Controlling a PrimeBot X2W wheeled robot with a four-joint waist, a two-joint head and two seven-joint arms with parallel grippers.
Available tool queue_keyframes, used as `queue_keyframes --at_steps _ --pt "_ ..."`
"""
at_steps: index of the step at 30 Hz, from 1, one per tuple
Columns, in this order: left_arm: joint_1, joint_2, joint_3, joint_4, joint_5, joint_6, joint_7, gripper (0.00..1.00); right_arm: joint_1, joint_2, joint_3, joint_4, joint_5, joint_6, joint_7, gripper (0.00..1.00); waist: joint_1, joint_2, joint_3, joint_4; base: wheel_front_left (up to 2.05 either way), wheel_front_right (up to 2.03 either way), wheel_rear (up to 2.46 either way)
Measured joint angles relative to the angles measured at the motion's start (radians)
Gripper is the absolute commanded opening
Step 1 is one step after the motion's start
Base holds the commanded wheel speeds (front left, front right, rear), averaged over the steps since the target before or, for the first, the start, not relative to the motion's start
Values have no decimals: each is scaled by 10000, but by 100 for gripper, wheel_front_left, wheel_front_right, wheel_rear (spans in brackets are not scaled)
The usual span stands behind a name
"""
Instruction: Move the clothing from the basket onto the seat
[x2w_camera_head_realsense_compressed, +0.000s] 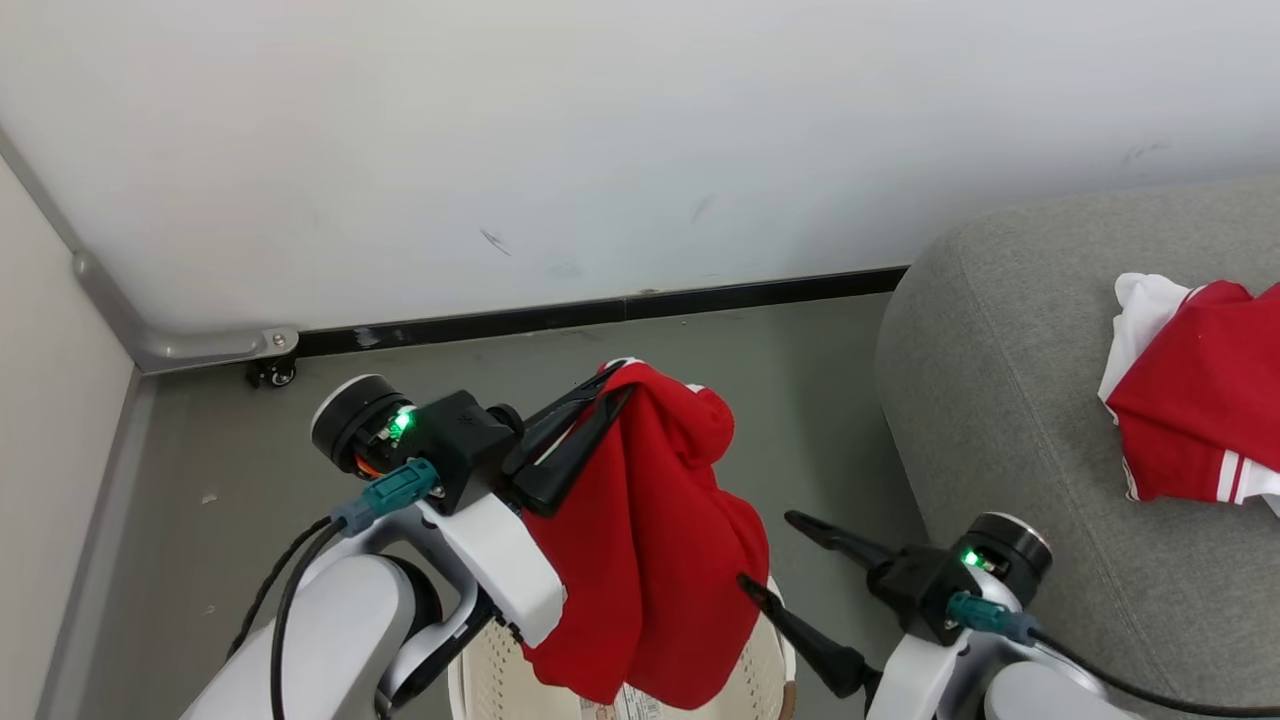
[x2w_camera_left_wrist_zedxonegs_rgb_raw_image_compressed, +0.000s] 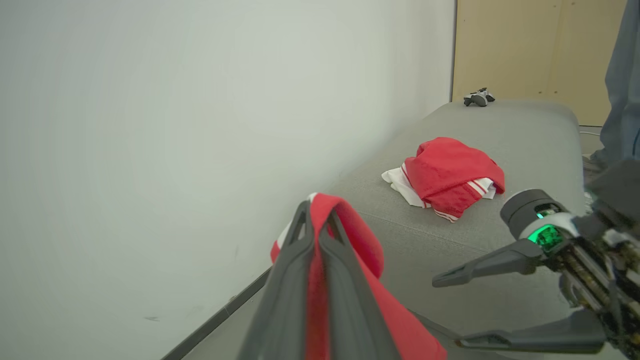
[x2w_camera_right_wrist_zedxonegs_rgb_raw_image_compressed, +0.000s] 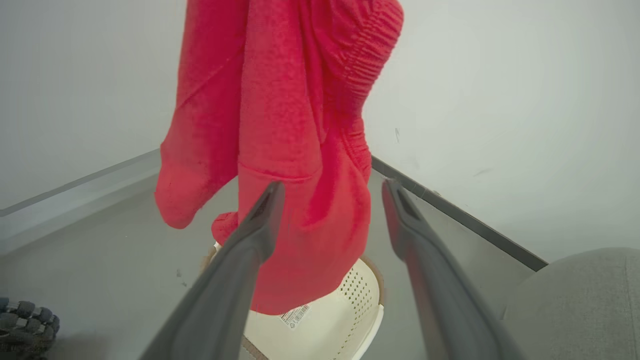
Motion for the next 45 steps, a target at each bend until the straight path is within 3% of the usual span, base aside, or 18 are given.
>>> queue_keyframes --at_steps 17,29,30,31,32,33,35,45 --pt "-362 -288 -577 -165 -115 -88 522 0 -803 52 1747 663 508 2 -77 100 0 0 -70 -108 0 0 0" --pt "-635 -389 -853 -234 -330 -167 750 0 -1624 671 2406 1864 443 2 -673 100 0 0 -154 -11 0 0 0" --pt "-640 -407 -857 -245 -366 -167 767 0 -1672 704 2410 1964 443 2 -750 88 0 0 -157 4 0 0 0" --pt "-640 -422 -874 -245 -380 -167 779 0 -1720 738 2424 2096 443 2 -792 54 0 0 -160 20 0 0 0" --pt "-640 -435 -895 -247 -414 -167 780 0 -1771 769 2428 2209 443 2 -882 42 0 0 -162 35 0 0 0" --pt "-641 -451 -907 -247 -451 -167 780 0 -1819 807 2431 2311 430 2 -966 36 0 0 -163 50 0 0 0" --pt "-641 -483 -920 -249 -466 -167 790 0 -1889 917 2487 2514 366 2 -1072 0 0 0 -161 78 0 0 0" --pt "-634 -516 -581 15 -849 -155 761 0 -1983 1177 2683 2890 616 2 -1404 0 0 0 -96 53 0 0 0"
